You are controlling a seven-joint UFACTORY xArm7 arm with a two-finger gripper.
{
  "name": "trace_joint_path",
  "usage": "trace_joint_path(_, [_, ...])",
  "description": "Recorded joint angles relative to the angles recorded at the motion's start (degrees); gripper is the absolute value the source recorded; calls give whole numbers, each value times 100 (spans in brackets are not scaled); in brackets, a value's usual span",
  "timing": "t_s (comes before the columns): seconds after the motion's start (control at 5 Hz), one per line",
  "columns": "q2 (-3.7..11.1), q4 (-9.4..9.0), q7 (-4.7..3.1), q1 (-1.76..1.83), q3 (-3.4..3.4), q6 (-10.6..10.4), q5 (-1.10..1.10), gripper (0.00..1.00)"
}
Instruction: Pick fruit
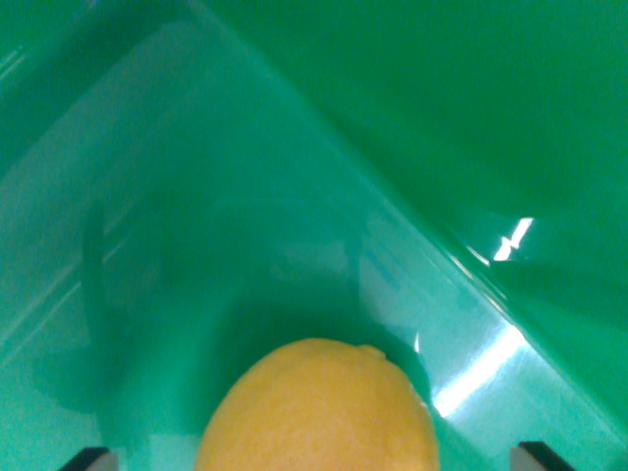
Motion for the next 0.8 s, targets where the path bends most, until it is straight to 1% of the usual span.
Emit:
trace_joint_path(0.6, [0, 0, 0, 0, 0, 0, 0, 0])
trace_joint_path(0.8, [0, 0, 0, 0, 0, 0, 0, 100])
